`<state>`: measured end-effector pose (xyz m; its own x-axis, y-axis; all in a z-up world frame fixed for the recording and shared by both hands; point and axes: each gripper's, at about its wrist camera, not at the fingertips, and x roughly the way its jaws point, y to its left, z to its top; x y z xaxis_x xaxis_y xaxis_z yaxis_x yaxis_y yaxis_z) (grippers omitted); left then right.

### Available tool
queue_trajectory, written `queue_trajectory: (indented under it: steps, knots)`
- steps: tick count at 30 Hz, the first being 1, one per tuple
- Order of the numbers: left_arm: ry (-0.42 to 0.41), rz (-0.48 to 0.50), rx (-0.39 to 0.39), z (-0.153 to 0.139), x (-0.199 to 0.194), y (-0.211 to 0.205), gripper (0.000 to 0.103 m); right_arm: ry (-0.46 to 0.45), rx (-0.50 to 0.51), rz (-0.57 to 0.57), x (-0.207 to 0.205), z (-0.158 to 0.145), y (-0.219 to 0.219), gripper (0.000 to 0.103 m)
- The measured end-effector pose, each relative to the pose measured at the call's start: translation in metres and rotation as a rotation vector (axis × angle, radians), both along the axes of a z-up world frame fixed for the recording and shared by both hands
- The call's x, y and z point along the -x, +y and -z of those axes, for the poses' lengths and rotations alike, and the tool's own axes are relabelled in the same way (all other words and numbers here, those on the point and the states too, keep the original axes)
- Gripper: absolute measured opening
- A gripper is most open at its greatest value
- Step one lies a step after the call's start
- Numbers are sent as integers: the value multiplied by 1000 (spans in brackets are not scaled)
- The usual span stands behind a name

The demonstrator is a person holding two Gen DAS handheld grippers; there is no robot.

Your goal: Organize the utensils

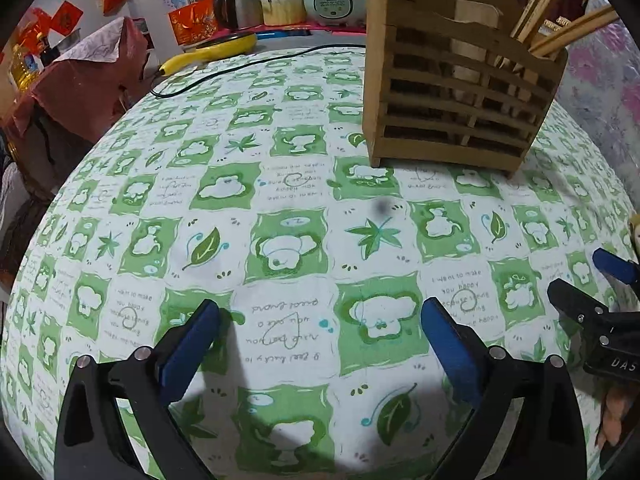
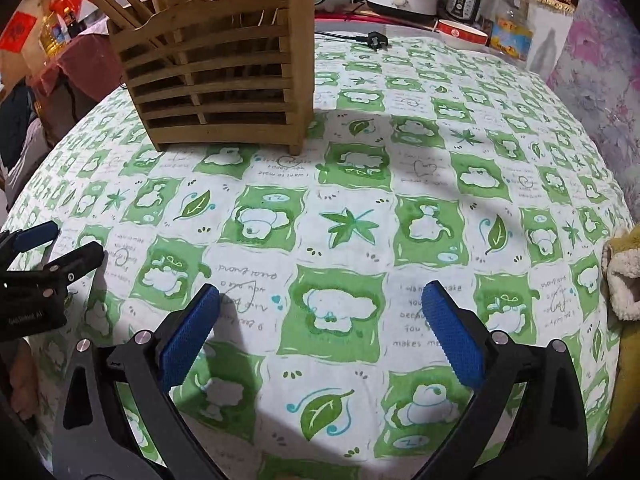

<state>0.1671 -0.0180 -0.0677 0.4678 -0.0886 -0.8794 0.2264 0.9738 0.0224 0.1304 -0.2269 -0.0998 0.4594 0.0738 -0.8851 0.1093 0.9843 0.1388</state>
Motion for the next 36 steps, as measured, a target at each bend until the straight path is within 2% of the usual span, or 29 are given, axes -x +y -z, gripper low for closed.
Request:
queue_trajectory:
  steps: [9,11,13,14,18,20,22,24,27,30,36]
  knots:
    - [36,8,-21,-1,-6,-3,99,3,4,11,0,1,1,98]
    - [-11,-1,-82,-8,-11,-7,98,19,4,12,-3,1,0,97]
    - [-149,-32,-131,-34,-11,-9,98,50,0,49,-8,-8,-6,97]
    - [-190,-39,-129,-44,-10,-10,98,9,-15,79,-8,-20,-12,97]
    - [-352,-68,-48,-98,-7,-9,98,-276,34,235,5,-98,-34,97]
    - [-444,-92,-22,-115,0,-10,98,-386,22,294,17,-120,-39,97]
    - [-527,-109,-14,-119,11,-14,98,-454,-6,306,28,-121,-37,97]
    - [-554,-104,-17,-109,18,-17,98,-491,18,287,37,-111,-27,97]
    - [-515,-78,-41,-93,16,-19,98,-472,91,231,37,-100,-16,97]
    - [-497,-92,-41,-89,17,-14,98,-500,76,206,43,-99,-13,97]
    - [-578,-95,-65,-96,33,-15,98,-579,58,183,55,-105,-3,97]
